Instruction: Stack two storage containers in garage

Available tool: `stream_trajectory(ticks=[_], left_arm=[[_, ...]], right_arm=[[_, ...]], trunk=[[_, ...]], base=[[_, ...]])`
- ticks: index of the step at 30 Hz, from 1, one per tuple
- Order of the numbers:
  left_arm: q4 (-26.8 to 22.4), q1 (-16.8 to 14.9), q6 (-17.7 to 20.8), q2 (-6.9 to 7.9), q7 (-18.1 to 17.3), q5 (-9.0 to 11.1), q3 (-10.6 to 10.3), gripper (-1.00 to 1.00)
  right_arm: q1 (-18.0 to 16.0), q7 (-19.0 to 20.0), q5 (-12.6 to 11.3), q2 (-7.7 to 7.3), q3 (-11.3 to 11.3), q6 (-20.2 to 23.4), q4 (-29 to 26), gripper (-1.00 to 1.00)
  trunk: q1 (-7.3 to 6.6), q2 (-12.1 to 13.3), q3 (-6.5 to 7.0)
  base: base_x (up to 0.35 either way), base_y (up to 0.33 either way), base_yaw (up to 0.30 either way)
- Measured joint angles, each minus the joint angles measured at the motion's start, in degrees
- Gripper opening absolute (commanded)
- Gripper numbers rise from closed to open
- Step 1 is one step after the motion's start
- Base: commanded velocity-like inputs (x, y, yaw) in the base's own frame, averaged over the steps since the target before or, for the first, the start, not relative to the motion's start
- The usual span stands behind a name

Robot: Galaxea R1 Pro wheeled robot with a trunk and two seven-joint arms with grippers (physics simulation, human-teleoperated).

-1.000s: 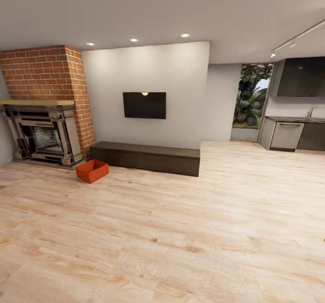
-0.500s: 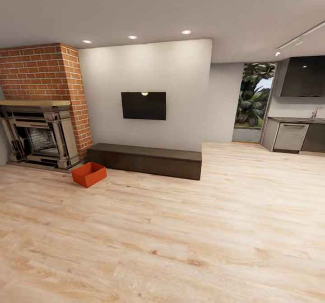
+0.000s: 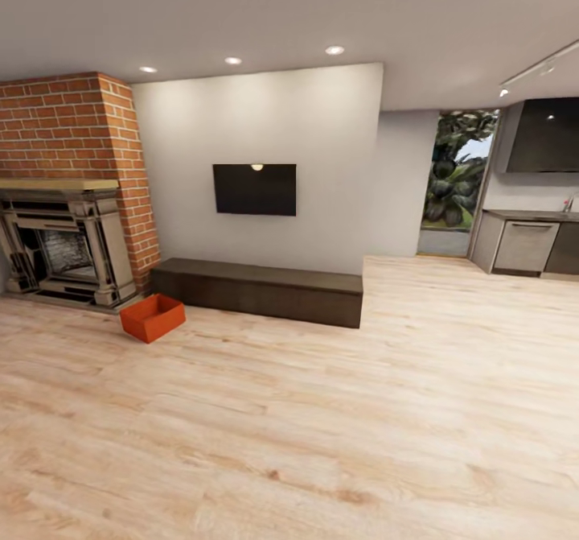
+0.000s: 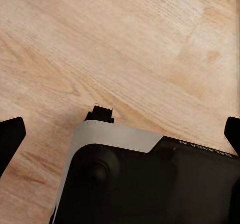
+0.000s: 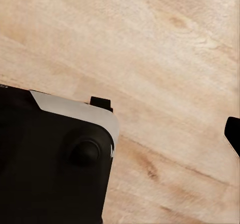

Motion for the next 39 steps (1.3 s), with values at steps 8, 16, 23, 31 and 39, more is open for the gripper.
stream_trajectory(ticks=[8, 16, 23, 31, 39], left_arm=[[0.0, 0.0, 0.0, 0.0, -0.01, -0.02, 0.0, 1.0], [0.01, 0.0, 0.0, 0.0, -0.02, -0.01, 0.0, 1.0], [0.0, 0.0, 0.0, 0.0, 0.0, -0.01, 0.0, 1.0], [0.0, 0.0, 0.0, 0.0, 0.0, -0.02, 0.0, 1.0], [0.01, 0.0, 0.0, 0.0, 0.0, 0.0, 0.0, 1.0]], right_arm=[[0.0, 0.0, 0.0, 0.0, 0.0, -0.04, 0.0, 1.0], [0.0, 0.0, 0.0, 0.0, 0.0, -0.04, 0.0, 1.0], [0.0, 0.0, 0.0, 0.0, 0.0, -0.04, 0.0, 1.0], [0.0, 0.0, 0.0, 0.0, 0.0, -0.04, 0.0, 1.0], [0.0, 0.0, 0.0, 0.02, 0.0, 0.05, 0.0, 1.0]], trunk=[[0.0, -0.01, 0.0], [0.0, -0.01, 0.0], [0.0, -0.01, 0.0], [0.0, -0.01, 0.0], [0.0, 0.0, 0.0]], base=[[0.324, 0.0, 0.0], [0.324, 0.0, 0.0], [0.324, 0.0, 0.0], [0.324, 0.0, 0.0], [0.323, 0.0, 0.0]])
